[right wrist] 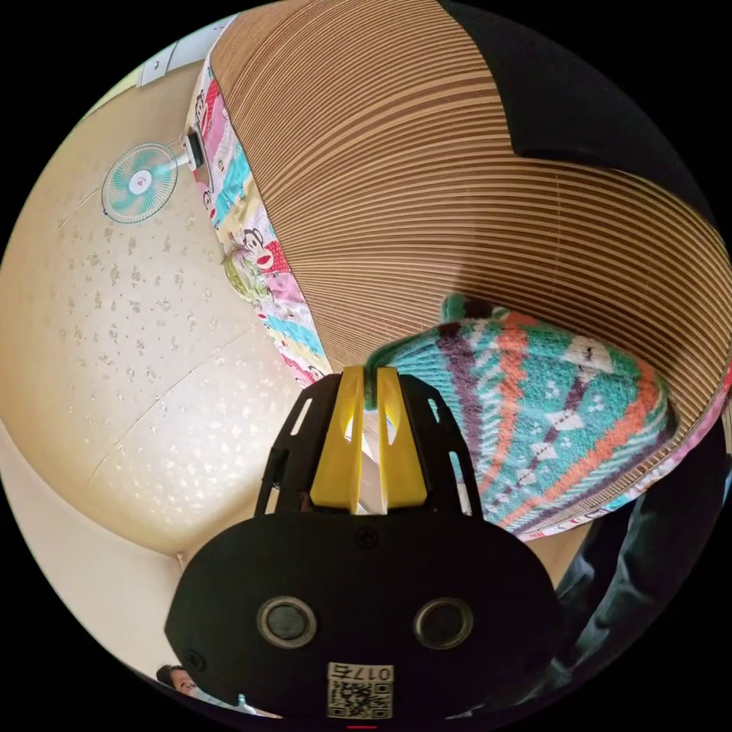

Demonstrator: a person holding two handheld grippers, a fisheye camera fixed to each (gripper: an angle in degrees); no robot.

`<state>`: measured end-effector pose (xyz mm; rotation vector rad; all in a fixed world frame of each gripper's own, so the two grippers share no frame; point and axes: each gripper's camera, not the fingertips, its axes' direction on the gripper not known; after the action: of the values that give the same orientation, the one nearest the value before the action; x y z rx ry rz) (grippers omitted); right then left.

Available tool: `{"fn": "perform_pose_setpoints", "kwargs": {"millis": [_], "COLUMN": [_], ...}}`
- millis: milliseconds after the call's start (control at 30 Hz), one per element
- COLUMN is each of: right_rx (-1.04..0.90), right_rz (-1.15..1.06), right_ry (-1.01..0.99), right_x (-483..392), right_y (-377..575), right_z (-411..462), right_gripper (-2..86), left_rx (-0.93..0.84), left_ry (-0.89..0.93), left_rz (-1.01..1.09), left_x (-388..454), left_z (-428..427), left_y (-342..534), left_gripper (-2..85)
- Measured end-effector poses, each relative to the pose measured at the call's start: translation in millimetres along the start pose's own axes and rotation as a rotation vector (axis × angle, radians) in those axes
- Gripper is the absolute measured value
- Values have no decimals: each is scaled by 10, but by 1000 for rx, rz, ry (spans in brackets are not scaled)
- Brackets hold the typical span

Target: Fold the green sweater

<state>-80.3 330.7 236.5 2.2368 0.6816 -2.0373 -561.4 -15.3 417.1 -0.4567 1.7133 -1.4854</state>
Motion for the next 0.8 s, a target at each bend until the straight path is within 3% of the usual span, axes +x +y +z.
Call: {"fn": "perform_pose_setpoints", "kwargs": {"millis": [267, 367, 433, 533, 667, 800], "right_rx": [28, 51, -29, -188, -523, -649], "right_rz": [-54, -243, -349, -635, -1065, -1356], "right_ry": [84, 120, 185, 472, 939, 1099], "right_x": [149, -53, -186, -373, -26, 437], "right_y": [-452, -416, -351, 25, 1028, 1829], "right_z": [425, 352, 418, 706, 1499, 2007], "right_gripper": [30, 22, 17, 9, 5, 4], "left_rx": [160, 107, 37, -53, -202, -249], "left_ry": [197, 29, -277, -591, -617, -546], "left_rz": [160, 212, 267, 285, 301, 260], "left_x": [-595, -743, -879, -1233, -1836, -2498], "left_z": [-228, -483, -664, -795, -762, -644], "left_y": [-242, -236, -120, 72, 226, 166], "left_gripper": [120, 175, 214, 272, 265, 239]}}
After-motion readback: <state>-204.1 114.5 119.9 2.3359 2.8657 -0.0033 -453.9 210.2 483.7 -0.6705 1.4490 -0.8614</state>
